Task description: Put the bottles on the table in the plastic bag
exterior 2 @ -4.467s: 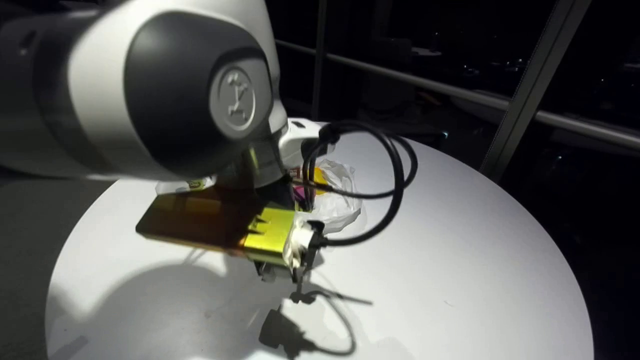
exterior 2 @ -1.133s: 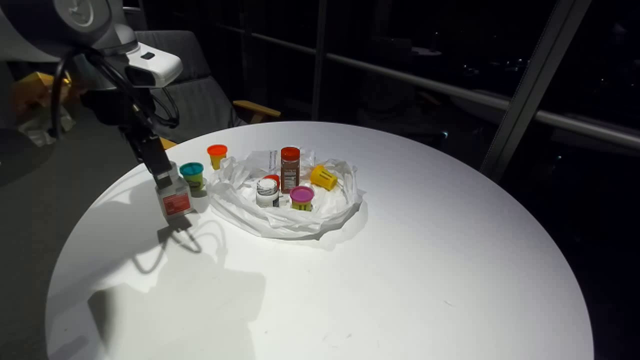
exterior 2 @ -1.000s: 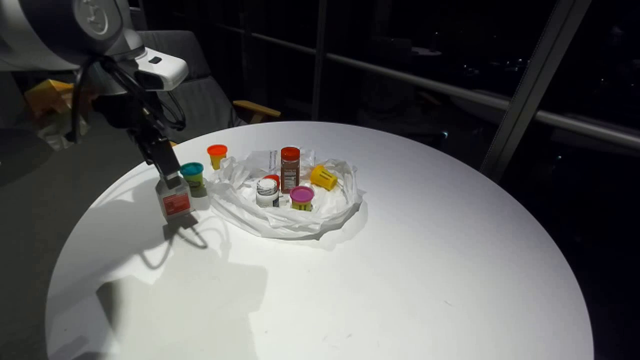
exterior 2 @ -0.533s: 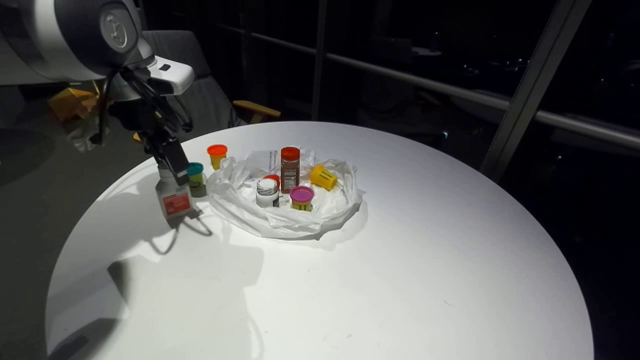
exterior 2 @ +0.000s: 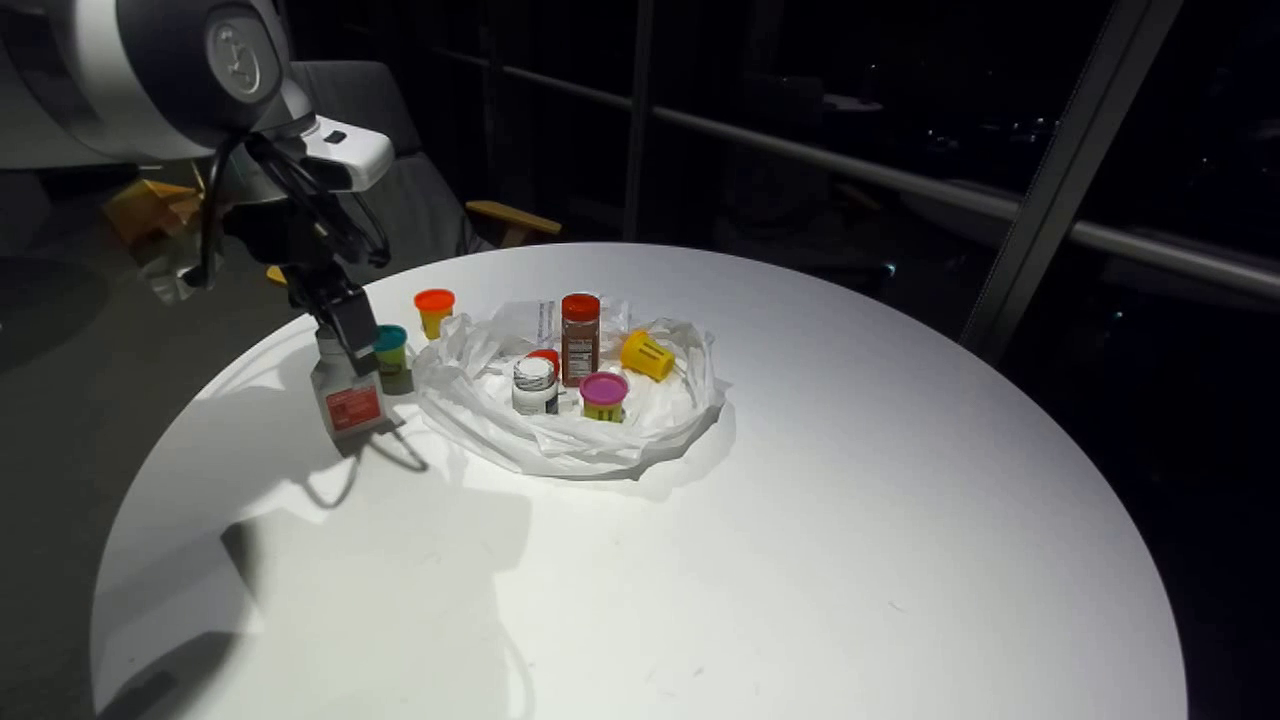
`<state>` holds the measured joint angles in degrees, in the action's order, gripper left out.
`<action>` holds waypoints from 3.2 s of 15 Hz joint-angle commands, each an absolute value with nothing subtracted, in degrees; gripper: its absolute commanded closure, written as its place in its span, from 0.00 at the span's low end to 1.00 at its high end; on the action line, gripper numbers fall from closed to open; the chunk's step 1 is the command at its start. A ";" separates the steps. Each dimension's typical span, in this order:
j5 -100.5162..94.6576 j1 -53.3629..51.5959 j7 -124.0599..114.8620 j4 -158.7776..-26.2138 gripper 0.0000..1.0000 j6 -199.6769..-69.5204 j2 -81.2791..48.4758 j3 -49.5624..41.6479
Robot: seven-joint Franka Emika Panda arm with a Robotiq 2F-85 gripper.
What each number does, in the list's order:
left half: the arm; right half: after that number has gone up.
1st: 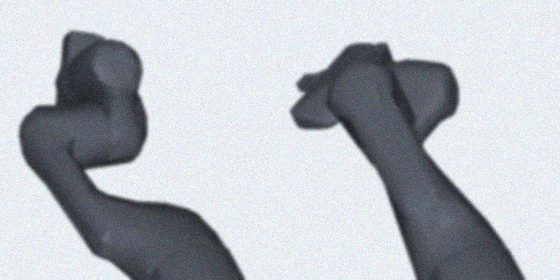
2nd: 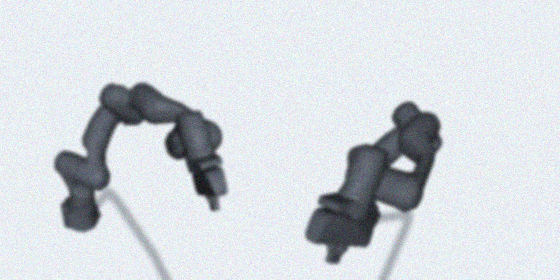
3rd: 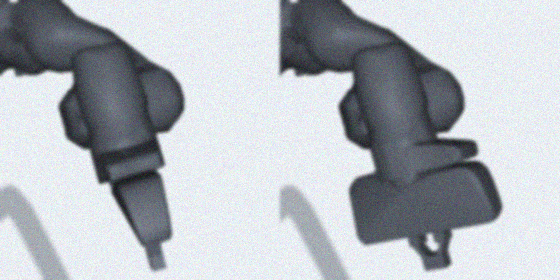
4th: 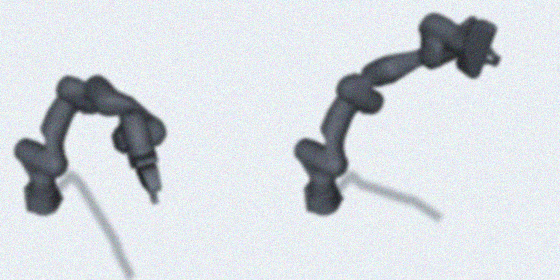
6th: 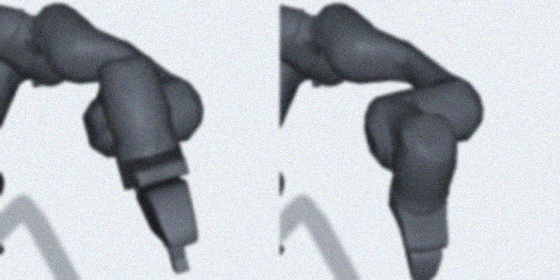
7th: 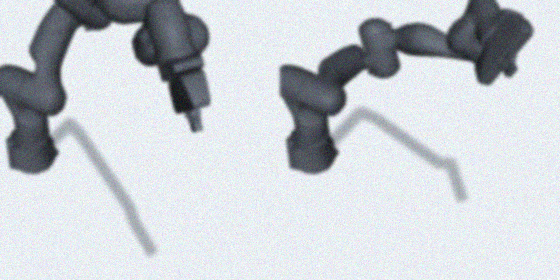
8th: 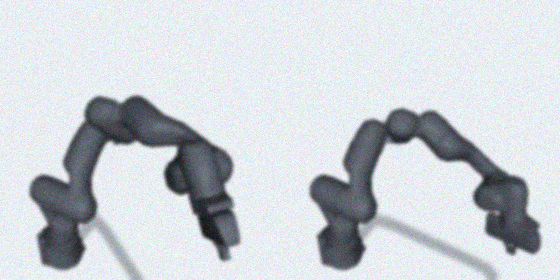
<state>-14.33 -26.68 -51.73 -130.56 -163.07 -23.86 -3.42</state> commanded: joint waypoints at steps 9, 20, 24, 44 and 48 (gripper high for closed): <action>-13.13 -26.71 -52.58 -130.73 0.81 -151.70 -15.82 -2.79; -24.13 -16.15 -51.26 -126.21 0.82 -144.61 -2.84 0.18; -23.57 -11.42 -44.25 -124.88 0.82 -145.54 -4.75 0.34; -20.75 -8.30 -37.64 -114.71 0.83 -167.71 -27.93 -11.35; -13.82 -7.36 -32.31 -114.45 0.83 -168.23 -28.90 -9.92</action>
<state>-18.63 -7.20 -36.71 -116.10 -167.00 -27.96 -10.09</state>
